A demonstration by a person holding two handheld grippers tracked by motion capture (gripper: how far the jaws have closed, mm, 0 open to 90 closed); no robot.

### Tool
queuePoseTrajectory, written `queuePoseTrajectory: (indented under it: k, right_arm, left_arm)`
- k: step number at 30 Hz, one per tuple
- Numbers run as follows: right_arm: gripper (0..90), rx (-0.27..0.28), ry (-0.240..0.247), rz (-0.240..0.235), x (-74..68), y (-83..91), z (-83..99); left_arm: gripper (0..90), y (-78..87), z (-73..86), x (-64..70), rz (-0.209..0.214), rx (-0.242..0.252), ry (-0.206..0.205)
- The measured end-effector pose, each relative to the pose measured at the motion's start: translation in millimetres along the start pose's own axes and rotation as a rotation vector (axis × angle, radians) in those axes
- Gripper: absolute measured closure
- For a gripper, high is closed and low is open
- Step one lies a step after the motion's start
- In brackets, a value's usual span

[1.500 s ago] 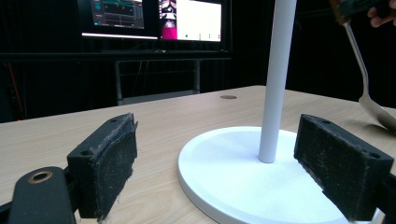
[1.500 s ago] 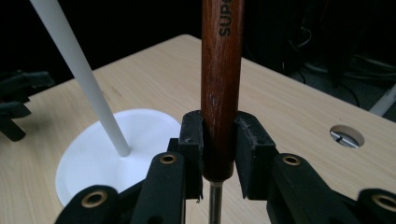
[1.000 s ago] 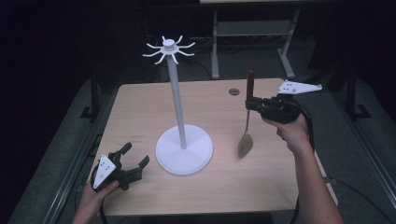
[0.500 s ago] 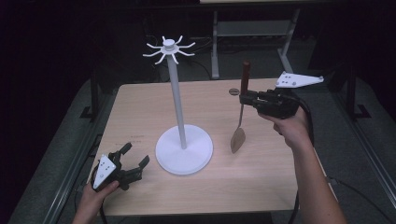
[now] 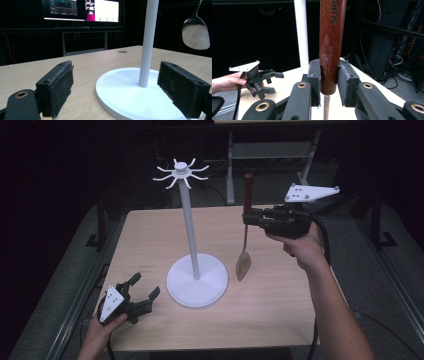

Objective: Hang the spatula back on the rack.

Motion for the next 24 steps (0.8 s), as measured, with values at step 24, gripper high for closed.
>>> queuePoseTrajectory:
  k: [24]
  right_arm:
    - [73.2, -0.022, 0.052, -0.086, -25.4, -44.7, -27.4]
  left_arm:
    - [12.6, 0.4, 0.0, -0.1, 0.002, -0.001, -0.002]
Point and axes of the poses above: each handheld gripper's, and its own axes: y roughly backward along the jaws, z roughly out of its underside, x roughly to its right, the point moved 4 cm from there along -y, roughly forward along the jaws, and after that the axes turned 2 degrees about -y, right-handed, at the moved point
